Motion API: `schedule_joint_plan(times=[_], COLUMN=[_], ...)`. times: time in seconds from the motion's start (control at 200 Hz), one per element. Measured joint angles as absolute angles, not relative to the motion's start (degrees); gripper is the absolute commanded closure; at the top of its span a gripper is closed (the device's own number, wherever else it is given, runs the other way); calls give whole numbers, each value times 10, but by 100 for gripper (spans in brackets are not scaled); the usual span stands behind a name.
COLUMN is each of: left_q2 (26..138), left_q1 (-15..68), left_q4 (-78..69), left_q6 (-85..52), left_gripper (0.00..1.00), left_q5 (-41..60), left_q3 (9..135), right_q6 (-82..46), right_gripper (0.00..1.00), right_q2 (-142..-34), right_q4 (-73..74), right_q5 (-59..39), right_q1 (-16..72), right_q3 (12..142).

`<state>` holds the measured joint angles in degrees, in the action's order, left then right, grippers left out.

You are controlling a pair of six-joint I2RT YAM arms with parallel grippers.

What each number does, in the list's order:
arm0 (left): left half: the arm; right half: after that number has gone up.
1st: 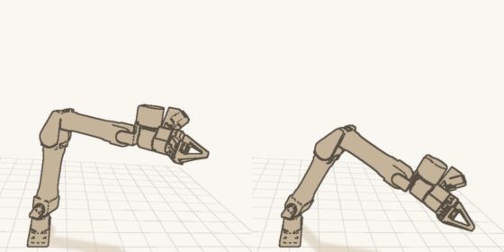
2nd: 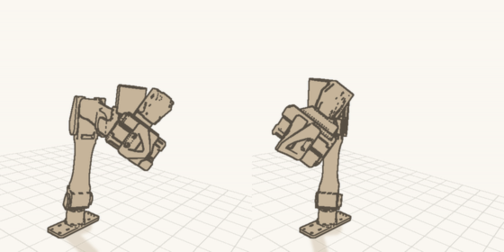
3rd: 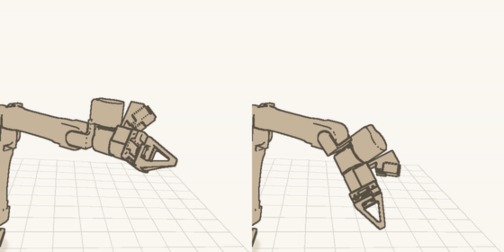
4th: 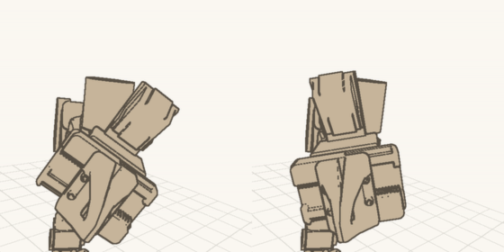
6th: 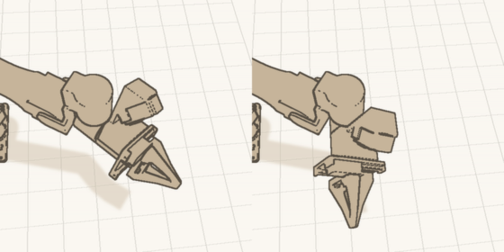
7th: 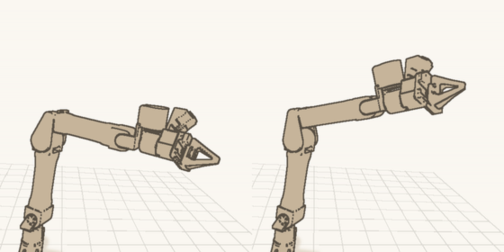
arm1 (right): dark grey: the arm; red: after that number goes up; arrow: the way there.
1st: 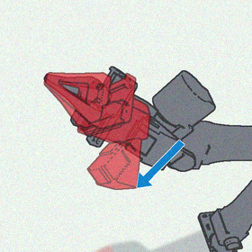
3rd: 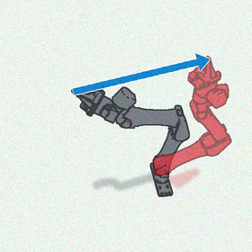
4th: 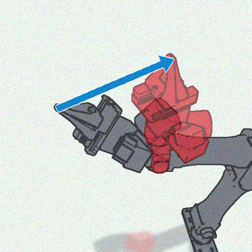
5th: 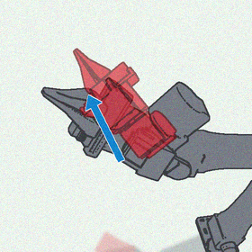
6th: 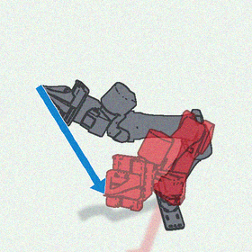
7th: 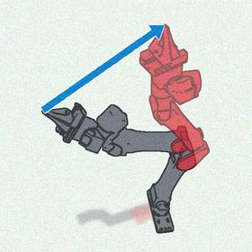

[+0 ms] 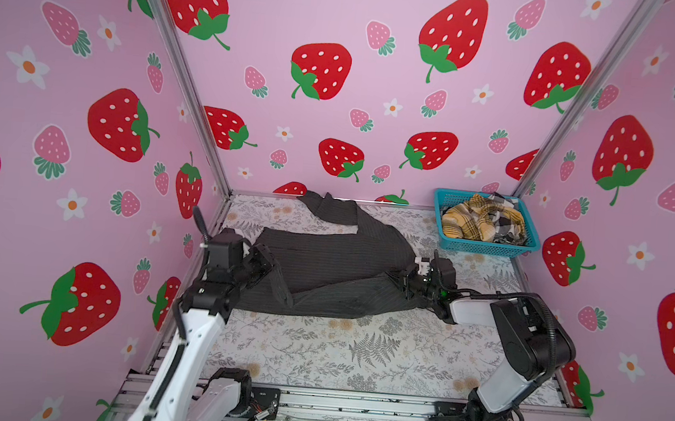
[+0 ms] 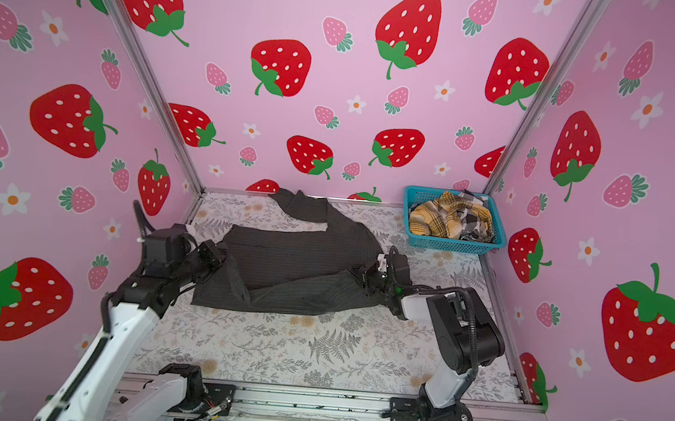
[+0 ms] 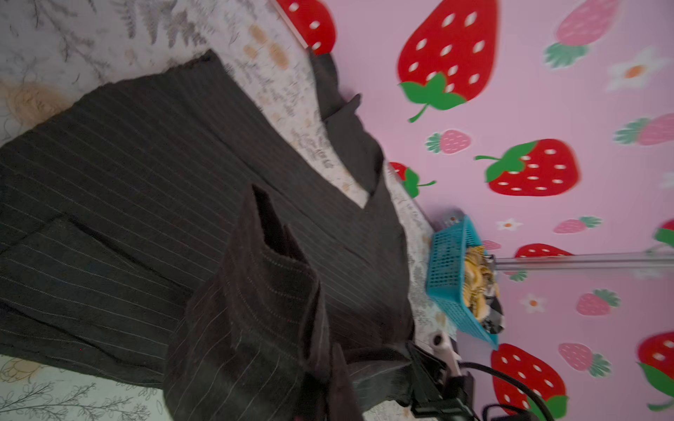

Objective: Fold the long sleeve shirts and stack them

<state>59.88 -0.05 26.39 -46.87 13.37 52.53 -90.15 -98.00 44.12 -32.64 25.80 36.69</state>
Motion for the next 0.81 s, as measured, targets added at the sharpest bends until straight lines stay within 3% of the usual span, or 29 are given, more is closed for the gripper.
schedule_joint_plan(times=[0.135, 0.285, 0.415, 0.62, 0.805], left_q2=[738, 750, 732, 763, 797], left_q1=[-8, -39, -102, -211, -244], left_q4=[274, 217, 154, 81, 63], left_q6=[-456, -451, -460, -489, -491], left_gripper=[100, 100, 100, 100, 100], left_q5=[100, 60, 67, 125, 169], left_q3=[642, 691, 604, 352, 320], right_q6=[-901, -888, -873, -858, -861], right_gripper=[100, 100, 100, 100, 100], right_q2=[-978, -957, -960, -1039, -1077], right_q4=[468, 491, 510, 596, 696], right_q5=[-314, -298, -292, -299, -306], right_q1=[255, 255, 256, 266, 269], right_q3=[345, 298, 254, 208, 196])
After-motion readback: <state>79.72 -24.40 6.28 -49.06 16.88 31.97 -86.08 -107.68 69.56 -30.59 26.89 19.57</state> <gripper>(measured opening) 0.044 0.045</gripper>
